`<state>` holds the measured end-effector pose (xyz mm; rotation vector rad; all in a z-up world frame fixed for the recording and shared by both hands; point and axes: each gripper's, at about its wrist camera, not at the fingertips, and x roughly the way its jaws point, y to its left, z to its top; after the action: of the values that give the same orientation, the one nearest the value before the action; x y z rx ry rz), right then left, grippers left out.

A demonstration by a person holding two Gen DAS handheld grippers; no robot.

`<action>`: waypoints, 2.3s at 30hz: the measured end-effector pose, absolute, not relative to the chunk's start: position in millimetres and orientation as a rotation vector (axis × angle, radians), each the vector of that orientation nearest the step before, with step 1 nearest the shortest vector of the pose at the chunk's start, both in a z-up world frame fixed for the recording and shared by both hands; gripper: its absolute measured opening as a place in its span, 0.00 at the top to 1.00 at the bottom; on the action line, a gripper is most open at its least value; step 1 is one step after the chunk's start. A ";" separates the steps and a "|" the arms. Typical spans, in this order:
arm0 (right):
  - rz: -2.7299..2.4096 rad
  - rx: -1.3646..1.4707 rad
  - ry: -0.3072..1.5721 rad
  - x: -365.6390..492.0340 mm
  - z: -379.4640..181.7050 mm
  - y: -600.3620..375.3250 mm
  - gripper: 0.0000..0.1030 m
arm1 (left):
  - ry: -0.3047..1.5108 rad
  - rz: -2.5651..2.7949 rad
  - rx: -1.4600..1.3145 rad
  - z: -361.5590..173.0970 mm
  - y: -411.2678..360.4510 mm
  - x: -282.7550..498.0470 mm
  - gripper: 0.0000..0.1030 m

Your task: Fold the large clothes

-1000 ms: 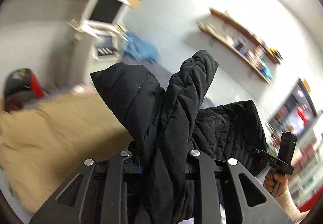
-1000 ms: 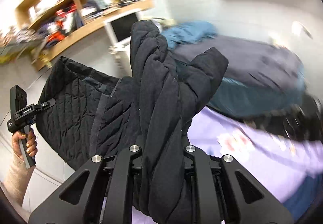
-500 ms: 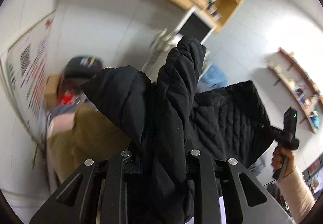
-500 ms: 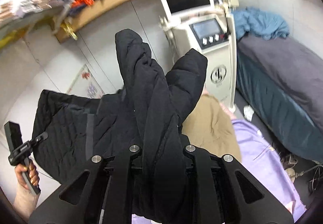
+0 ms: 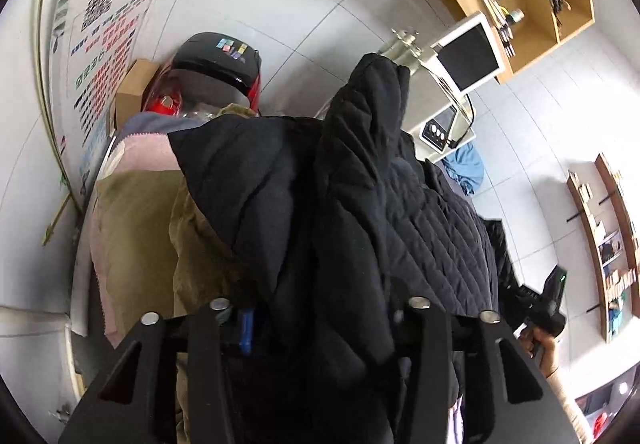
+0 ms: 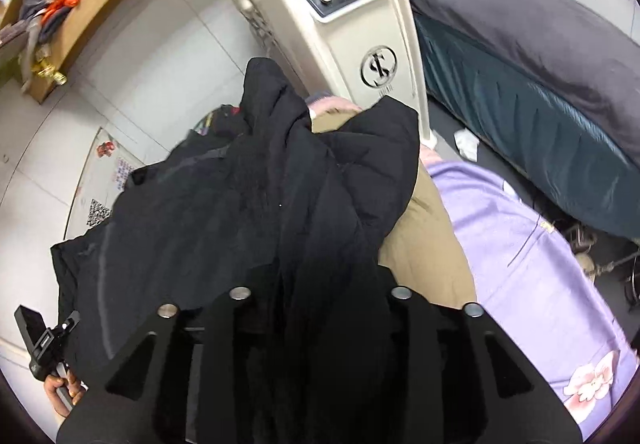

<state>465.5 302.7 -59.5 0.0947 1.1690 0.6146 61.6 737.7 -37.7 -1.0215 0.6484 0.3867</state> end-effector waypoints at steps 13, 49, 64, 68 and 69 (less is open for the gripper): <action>0.525 0.274 1.239 476.8 -92.5 274.5 0.25 | 0.748 0.546 -0.865 -19.0 739.1 57.9 0.11; 0.673 -0.363 1.010 284.3 29.6 341.6 0.07 | 1.050 0.507 -0.553 56.2 587.8 114.8 0.07; 0.636 -0.409 1.038 267.7 21.6 350.7 0.07 | 1.112 0.526 -0.367 50.8 557.5 138.0 0.07; 0.639 -0.416 1.041 266.0 21.5 352.1 0.07 | 1.120 0.528 -0.357 51.0 557.5 139.2 0.07; 0.637 -0.419 1.040 265.2 21.5 352.1 0.07 | 1.122 0.525 -0.357 50.8 557.6 139.1 0.07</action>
<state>265.2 352.1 21.5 -0.4192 1.0396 0.6371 139.1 557.6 50.8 -0.3573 1.1221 0.5253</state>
